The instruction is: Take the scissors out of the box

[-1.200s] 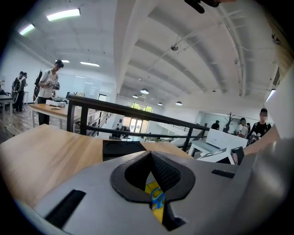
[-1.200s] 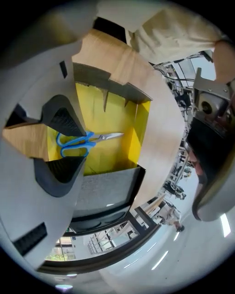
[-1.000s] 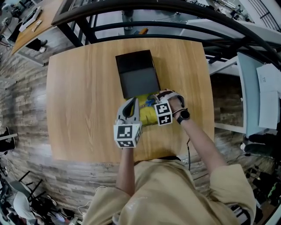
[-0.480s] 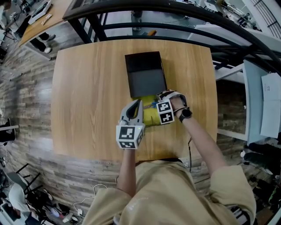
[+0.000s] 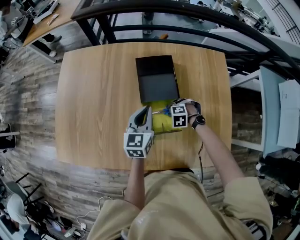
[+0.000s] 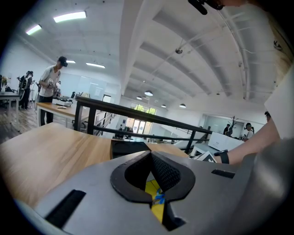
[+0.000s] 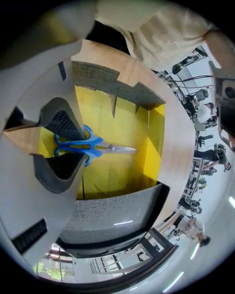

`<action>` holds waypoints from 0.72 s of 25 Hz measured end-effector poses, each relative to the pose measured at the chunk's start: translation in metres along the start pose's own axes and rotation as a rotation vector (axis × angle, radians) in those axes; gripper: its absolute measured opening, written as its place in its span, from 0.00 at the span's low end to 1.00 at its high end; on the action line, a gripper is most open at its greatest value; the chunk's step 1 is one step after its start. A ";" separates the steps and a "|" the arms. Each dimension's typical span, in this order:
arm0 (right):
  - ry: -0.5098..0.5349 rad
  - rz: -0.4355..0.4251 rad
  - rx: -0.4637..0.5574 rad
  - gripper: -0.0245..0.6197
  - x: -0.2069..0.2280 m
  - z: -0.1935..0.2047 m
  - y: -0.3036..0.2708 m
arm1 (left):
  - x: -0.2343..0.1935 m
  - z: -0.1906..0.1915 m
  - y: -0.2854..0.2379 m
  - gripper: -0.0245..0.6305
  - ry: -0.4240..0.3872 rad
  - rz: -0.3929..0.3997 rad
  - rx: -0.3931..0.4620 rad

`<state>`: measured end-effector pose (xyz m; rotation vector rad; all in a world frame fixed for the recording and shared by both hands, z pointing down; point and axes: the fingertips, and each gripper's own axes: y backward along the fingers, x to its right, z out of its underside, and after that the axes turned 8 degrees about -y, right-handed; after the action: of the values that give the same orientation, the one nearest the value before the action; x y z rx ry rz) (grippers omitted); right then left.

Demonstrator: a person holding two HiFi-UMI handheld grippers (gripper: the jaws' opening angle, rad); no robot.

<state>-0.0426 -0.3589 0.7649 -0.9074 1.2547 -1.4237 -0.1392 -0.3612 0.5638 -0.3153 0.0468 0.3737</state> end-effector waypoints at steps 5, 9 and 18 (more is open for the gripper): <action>-0.095 0.071 0.082 0.17 -0.009 -0.004 0.008 | 0.011 0.000 0.018 0.06 -0.018 0.001 0.011; -0.175 0.118 0.128 0.17 -0.008 -0.003 0.017 | 0.004 -0.002 0.027 0.06 -0.026 -0.018 0.018; -0.320 0.259 0.287 0.17 -0.020 -0.019 0.072 | 0.010 -0.010 0.051 0.06 -0.043 -0.029 0.041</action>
<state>-0.0418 -0.3326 0.6925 -0.7133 0.8670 -1.1625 -0.1490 -0.3157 0.5381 -0.2668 0.0082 0.3504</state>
